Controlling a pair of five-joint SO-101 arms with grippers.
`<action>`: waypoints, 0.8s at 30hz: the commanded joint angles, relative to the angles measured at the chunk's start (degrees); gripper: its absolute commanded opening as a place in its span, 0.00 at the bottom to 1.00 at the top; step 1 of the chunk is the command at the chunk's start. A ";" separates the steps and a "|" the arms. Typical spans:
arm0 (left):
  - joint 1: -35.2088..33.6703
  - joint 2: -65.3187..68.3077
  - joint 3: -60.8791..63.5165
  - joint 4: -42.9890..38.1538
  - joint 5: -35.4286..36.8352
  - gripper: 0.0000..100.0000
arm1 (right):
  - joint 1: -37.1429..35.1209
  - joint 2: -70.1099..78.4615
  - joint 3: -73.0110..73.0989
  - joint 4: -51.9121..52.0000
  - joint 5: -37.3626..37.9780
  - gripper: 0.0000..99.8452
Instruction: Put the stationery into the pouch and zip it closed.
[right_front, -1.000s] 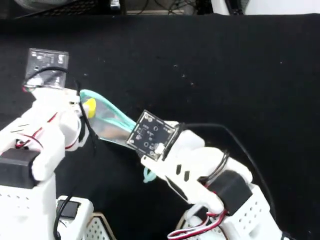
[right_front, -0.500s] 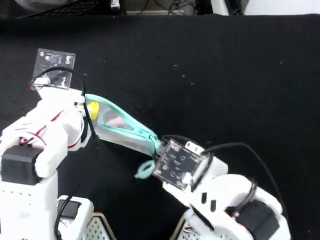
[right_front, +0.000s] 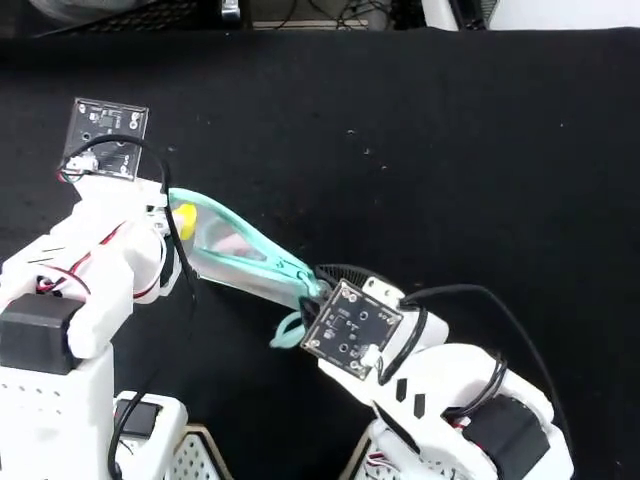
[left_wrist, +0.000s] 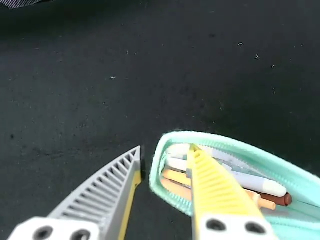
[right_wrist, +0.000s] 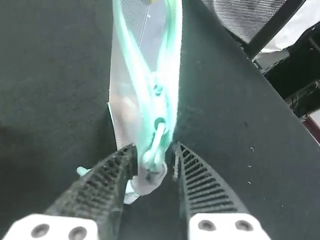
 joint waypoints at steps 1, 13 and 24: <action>0.40 -0.18 0.22 -0.79 -0.26 0.16 | -0.70 0.48 -0.04 -1.05 0.53 0.11; 0.40 -0.18 0.22 -0.70 -0.53 0.16 | -0.88 -0.22 -7.34 8.09 5.01 0.01; 0.31 -0.18 -0.22 -0.44 -0.26 0.16 | -0.70 0.40 -12.62 10.37 4.57 0.01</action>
